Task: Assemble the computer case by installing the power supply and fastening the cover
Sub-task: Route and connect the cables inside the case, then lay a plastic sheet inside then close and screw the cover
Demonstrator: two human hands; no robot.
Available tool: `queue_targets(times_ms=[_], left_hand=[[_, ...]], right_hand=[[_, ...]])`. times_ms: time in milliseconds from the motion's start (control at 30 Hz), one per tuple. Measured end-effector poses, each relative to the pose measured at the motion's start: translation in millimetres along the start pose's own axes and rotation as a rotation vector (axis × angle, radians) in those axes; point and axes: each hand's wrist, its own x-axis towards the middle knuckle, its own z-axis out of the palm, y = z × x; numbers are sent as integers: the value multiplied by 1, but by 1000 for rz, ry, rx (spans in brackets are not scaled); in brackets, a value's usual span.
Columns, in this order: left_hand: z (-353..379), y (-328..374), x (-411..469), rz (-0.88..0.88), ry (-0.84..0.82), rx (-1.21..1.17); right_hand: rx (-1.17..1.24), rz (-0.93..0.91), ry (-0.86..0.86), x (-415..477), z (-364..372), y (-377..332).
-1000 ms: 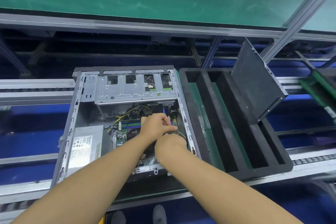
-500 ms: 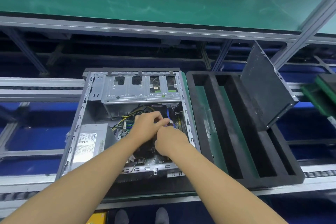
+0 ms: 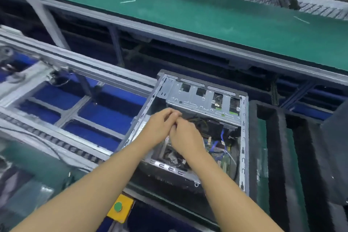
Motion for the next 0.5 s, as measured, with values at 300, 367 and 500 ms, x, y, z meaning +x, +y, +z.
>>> queue_targets(times_ms=[300,367,500], left_hand=[[-91,-32,-43,-187,359,-109],[-115,-40,-53,-238,397,-185],[-168,-67,-85,-345,458,-275]], right_hand=[[427,-91,-79,24,25,-57],[474,-110,-100,22,40,-81],[509,-145,-199,16,79,-135]])
